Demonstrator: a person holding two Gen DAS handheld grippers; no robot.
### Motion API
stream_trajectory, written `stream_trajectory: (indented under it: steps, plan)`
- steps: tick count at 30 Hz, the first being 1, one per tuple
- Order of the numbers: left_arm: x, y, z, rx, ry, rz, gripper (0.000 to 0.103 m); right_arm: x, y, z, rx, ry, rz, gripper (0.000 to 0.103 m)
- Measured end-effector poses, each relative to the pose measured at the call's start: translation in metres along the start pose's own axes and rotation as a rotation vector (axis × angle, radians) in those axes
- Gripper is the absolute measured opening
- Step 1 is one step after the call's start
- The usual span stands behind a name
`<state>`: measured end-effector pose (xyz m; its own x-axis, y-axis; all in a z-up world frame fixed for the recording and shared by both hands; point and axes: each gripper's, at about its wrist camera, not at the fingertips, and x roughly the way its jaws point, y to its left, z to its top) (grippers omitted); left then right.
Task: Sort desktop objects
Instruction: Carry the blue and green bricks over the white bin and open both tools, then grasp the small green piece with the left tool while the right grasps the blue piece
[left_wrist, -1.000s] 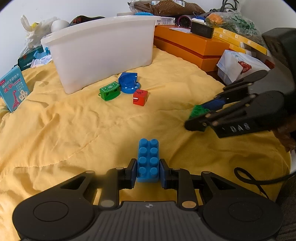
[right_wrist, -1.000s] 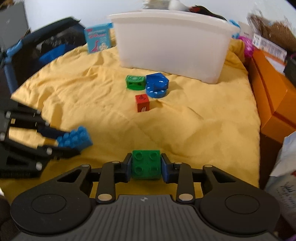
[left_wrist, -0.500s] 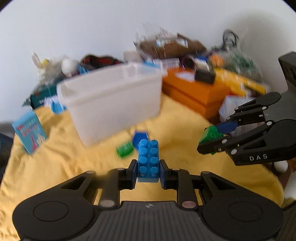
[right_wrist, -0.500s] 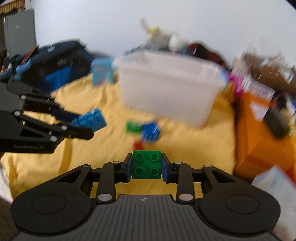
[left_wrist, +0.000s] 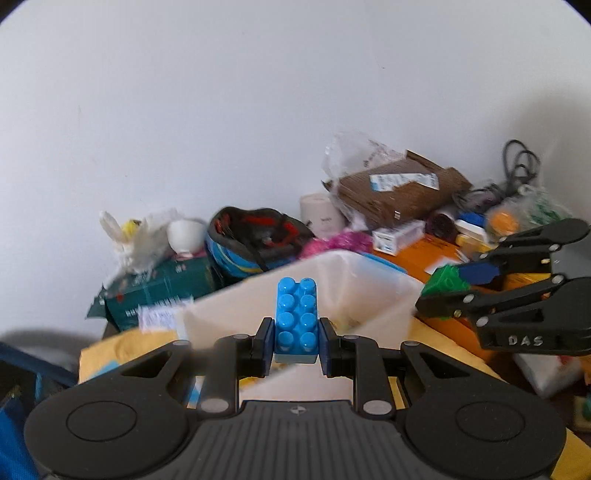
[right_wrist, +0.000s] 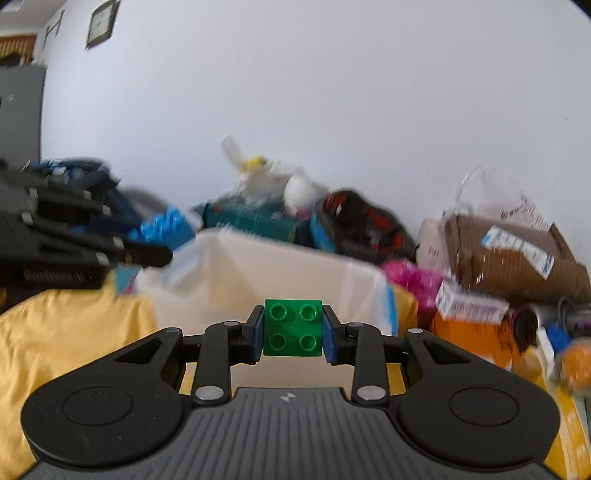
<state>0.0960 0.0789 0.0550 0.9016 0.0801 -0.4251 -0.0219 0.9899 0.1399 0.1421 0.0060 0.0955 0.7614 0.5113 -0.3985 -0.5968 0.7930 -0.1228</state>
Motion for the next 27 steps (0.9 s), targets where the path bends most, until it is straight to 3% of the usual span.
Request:
stream_trajectory:
  steps: [4,6,7,8,9,11,13,16,19,22,27]
  plan:
    - [0.043,0.020,-0.001,-0.087,0.072,0.058,0.028,0.029,-0.008,0.006,0.061,-0.040,-0.056,0.034]
    - [0.058,0.021,-0.005,-0.078,0.089,0.111,0.028,0.047,-0.010,0.005,0.065,-0.022,-0.067,0.035]
    - [0.064,0.022,-0.007,-0.069,0.101,0.123,0.036,0.054,-0.010,0.002,0.059,-0.002,-0.065,0.036]
    - [0.069,0.022,-0.009,-0.057,0.115,0.121,0.048,0.061,-0.009,0.000,0.054,0.021,-0.063,0.044]
    - [0.073,0.022,-0.012,-0.046,0.132,0.121,0.051,0.065,-0.009,-0.004,0.055,0.047,-0.064,0.053]
    - [0.069,0.026,-0.016,-0.064,0.149,0.116,0.051,0.061,-0.007,-0.009,0.048,0.062,-0.046,0.053]
    - [0.052,0.027,-0.022,-0.078,0.116,0.086,0.051,0.047,-0.003,-0.016,0.014,0.052,-0.028,0.053]
    - [0.027,0.009,-0.034,0.061,0.069,0.040,0.051,0.029,0.005,-0.029,-0.042,0.069,-0.010,0.053]
    - [0.016,-0.017,-0.055,0.261,0.096,-0.038,0.051,0.021,0.008,-0.051,-0.049,0.131,0.028,0.054]
    - [0.024,-0.033,-0.077,0.330,0.181,-0.124,0.051,0.019,0.012,-0.079,-0.012,0.233,0.042,0.054]
    - [0.051,-0.057,-0.110,0.431,0.303,-0.169,0.051,0.005,0.020,-0.111,0.102,0.340,0.042,0.058]
